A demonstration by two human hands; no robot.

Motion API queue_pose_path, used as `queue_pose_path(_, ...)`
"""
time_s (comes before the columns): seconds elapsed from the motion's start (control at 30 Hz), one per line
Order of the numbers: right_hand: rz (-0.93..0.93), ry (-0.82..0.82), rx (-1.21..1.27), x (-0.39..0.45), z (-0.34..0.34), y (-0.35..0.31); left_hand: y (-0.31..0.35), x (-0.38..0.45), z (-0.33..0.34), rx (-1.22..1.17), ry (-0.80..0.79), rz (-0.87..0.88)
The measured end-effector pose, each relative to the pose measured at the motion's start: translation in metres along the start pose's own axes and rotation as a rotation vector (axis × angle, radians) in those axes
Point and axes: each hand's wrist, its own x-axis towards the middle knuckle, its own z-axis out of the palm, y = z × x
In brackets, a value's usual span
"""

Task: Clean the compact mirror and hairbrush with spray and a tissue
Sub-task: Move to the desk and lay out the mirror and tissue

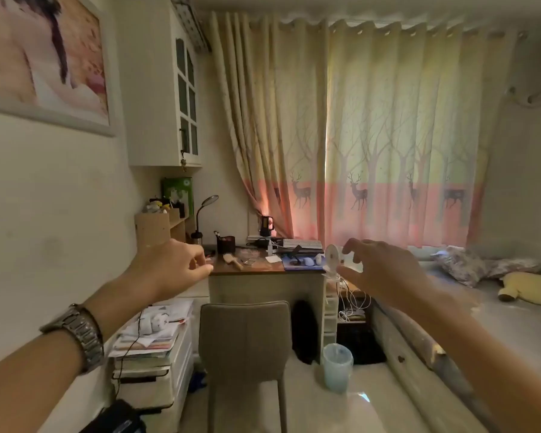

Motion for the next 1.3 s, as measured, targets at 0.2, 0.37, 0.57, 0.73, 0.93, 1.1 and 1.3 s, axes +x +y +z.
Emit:
queue_pose_path(0.2,0.013,0.011,-0.015,0.048,0.06,-0.014,-0.042,0.044,0.046,0.022,-0.002,0.022)
queue_pose_path(0.37,0.053,0.02,-0.004,0.11,0.098,-0.032,-0.092,0.101,0.077,0.032,-0.025,0.096)
queue_pose_path(0.57,0.115,0.012,0.015,0.17,0.134,-0.056,-0.138,0.176,0.103,-0.041,-0.062,0.155)
queue_pose_path(0.73,0.203,-0.021,-0.029,0.198,0.162,-0.045,-0.151,0.225,0.147,-0.074,-0.11,0.201)
queue_pose_path(0.93,0.238,-0.044,-0.055,0.227,0.193,-0.013,-0.133,0.29,0.192,-0.113,-0.117,0.261)
queue_pose_path(1.1,0.284,-0.052,-0.108,0.256,0.219,0.046,-0.099,0.359,0.227,-0.117,-0.1,0.299)
queue_pose_path(1.3,0.314,-0.084,-0.117,0.306,0.248,0.137,-0.045,0.454,0.265,-0.141,-0.128,0.31)
